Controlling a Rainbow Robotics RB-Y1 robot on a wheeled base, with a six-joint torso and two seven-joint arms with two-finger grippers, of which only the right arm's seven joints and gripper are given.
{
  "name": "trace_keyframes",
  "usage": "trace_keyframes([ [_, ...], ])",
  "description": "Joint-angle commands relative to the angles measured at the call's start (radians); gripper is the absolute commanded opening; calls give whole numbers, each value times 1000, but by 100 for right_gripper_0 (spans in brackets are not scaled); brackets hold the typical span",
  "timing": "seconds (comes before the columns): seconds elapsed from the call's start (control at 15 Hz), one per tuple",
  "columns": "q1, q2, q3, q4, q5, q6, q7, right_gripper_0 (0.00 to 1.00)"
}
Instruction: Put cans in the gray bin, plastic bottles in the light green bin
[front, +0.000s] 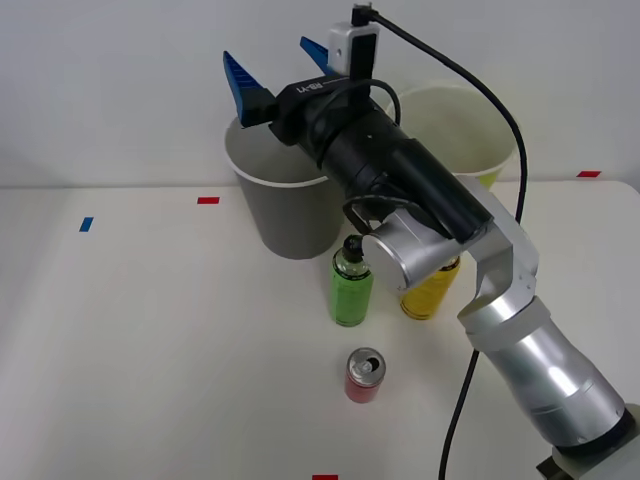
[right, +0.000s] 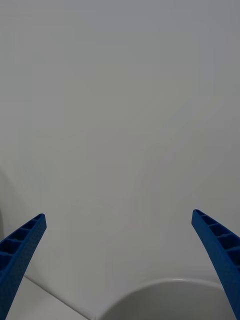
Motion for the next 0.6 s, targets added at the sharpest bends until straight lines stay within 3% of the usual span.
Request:
trace_keyframes([
  [0.07,15,-49,2,-3,-25,-58,-25,100],
  [0.33,64,-133,0,-63,-46,-87,-144,100],
  [0.6,191,-287,-14,-250,-54,-87,-301,100],
])
